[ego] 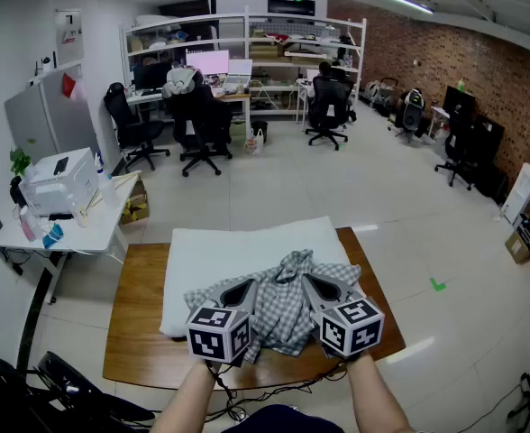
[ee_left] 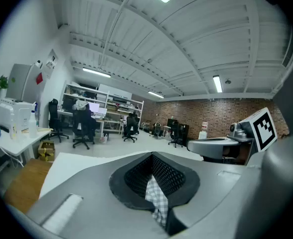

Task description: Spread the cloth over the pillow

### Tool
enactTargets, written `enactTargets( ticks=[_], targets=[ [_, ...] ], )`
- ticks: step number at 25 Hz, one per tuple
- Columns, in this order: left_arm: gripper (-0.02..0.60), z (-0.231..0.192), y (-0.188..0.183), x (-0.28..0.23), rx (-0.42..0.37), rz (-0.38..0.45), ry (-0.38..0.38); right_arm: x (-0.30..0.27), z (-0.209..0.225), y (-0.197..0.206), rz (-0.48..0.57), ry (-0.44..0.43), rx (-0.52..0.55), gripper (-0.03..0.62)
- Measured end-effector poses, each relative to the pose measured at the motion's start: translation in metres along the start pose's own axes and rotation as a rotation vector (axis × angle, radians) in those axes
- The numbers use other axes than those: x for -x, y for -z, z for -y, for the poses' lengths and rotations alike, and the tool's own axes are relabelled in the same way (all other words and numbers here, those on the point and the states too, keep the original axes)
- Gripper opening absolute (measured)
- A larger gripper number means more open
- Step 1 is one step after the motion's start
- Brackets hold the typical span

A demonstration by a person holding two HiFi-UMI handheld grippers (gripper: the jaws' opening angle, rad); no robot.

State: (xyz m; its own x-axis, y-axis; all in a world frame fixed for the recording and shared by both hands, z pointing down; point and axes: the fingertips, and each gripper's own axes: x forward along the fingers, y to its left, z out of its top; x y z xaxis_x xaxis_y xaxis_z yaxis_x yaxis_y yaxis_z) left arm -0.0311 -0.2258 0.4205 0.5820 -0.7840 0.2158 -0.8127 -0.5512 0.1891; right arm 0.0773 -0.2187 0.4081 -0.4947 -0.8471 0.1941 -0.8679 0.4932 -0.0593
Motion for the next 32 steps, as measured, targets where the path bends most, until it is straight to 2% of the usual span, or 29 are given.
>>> enactTargets(
  ticks=[12, 22, 28, 32],
  targets=[
    [0.012, -0.004, 0.01, -0.065, -0.066, -0.025, -0.036, 0.007, 0.017, 0.012, -0.018, 0.036, -0.011, 0.014],
    [0.182, -0.011, 0.036, -0.142, -0.139, -0.132, 0.001, 0.01, 0.039, 0.012, -0.033, 0.066, -0.006, 0.014],
    [0.233, -0.018, 0.057, -0.186, -0.112, -0.202, -0.001, 0.013, 0.06, 0.015, -0.044, 0.096, -0.016, 0.014],
    [0.233, -0.025, 0.073, -0.206, -0.108, -0.259, -0.02, 0.016, 0.076, 0.018, -0.051, 0.12, -0.022, 0.014]
  ],
)
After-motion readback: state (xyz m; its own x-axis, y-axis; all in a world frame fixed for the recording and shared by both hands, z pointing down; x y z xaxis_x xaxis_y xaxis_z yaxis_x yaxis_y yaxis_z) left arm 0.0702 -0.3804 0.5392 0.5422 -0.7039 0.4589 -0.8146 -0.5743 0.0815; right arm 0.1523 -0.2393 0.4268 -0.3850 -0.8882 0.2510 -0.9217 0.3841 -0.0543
